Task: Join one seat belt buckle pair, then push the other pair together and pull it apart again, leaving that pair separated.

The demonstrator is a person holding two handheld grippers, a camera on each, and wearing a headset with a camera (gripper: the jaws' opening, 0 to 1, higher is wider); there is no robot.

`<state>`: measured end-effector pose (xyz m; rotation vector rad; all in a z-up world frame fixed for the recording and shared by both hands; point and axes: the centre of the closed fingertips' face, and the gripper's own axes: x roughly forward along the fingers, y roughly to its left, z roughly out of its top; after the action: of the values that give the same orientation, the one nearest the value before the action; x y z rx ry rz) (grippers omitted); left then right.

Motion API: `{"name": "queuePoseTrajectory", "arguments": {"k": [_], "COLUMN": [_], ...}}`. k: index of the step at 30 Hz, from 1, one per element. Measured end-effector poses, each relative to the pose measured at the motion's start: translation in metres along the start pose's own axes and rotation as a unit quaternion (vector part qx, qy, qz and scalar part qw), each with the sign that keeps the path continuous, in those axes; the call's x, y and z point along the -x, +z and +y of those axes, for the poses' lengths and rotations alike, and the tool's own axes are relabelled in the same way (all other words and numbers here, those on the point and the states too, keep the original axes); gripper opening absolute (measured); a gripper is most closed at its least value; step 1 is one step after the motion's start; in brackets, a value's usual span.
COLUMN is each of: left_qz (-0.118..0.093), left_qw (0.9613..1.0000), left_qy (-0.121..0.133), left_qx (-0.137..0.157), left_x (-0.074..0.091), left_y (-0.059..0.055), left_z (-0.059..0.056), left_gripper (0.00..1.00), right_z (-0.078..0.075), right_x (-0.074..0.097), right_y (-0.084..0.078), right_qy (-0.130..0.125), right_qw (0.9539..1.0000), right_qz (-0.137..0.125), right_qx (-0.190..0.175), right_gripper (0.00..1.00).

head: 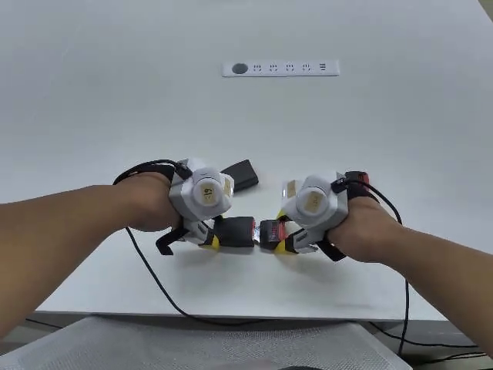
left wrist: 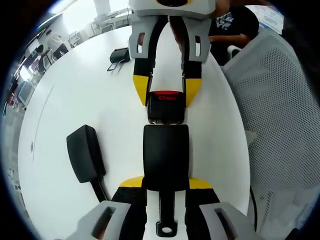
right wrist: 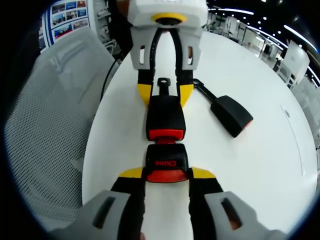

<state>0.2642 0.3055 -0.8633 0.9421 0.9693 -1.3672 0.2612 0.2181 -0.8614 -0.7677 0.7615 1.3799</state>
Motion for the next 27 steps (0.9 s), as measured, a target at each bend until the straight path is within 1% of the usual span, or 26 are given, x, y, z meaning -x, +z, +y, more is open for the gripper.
{"name": "queuePoseTrajectory", "arguments": {"k": [2, 5, 8, 9, 12, 16, 21, 23, 25, 27], "left_qz": [0.002, 0.003, 0.013, 0.014, 0.016, 0.023, 0.03, 0.03, 0.027, 0.026], "left_qw": [1.0, 1.0, 0.9999, 0.9999, 0.9998, 0.9996, 0.9995, 0.9994, 0.9993, 0.9992], "left_qy": [0.001, 0.002, 0.004, 0.006, 0.008, 0.009, 0.011, 0.013, 0.018, 0.02], "left_qx": [-0.005, -0.002, -0.006, -0.006, -0.002, -0.009, -0.006, -0.008, -0.018, -0.022], "left_x": [0.0, 0.0, -0.001, 0.0, 0.0, 0.0, 0.0, 0.001, 0.005, 0.01], "left_y": [0.0, 0.0, 0.001, 0.001, 0.001, 0.002, 0.002, 0.002, 0.005, 0.008], "left_z": [0.0, 0.0, -0.002, -0.002, -0.001, -0.001, 0.0, -0.001, -0.001, 0.0], "left_gripper": [0.28, 0.29, 0.3, 0.3, 0.31, 0.32, 0.32, 0.32, 0.32, 0.32], "right_z": [0.001, 0.0, 0.0, 0.001, -0.001, -0.001, 0.0, 0.0, 0.0, -0.002], "right_x": [0.0, 0.0, 0.0, 0.0, -0.001, -0.001, 0.001, 0.002, 0.006, 0.01], "right_y": [0.0, 0.0, 0.001, 0.001, 0.001, 0.001, 0.002, 0.003, 0.005, 0.008], "right_qy": [-0.001, 0.002, 0.004, 0.002, 0.001, 0.002, -0.001, -0.003, -0.004, -0.006], "right_qw": [1.0, 1.0, 1.0, 1.0, 1.0, 1.0, 0.9999, 0.9999, 0.9998, 0.9998], "right_qz": [-0.001, -0.003, 0.001, 0.004, 0.006, 0.005, 0.006, 0.006, 0.003, -0.003], "right_qx": [-0.001, -0.006, -0.007, -0.002, -0.003, -0.008, -0.012, -0.014, -0.018, -0.02], "right_gripper": [0.33, 0.33, 0.34, 0.34, 0.34, 0.35, 0.35, 0.35, 0.35, 0.35]}}
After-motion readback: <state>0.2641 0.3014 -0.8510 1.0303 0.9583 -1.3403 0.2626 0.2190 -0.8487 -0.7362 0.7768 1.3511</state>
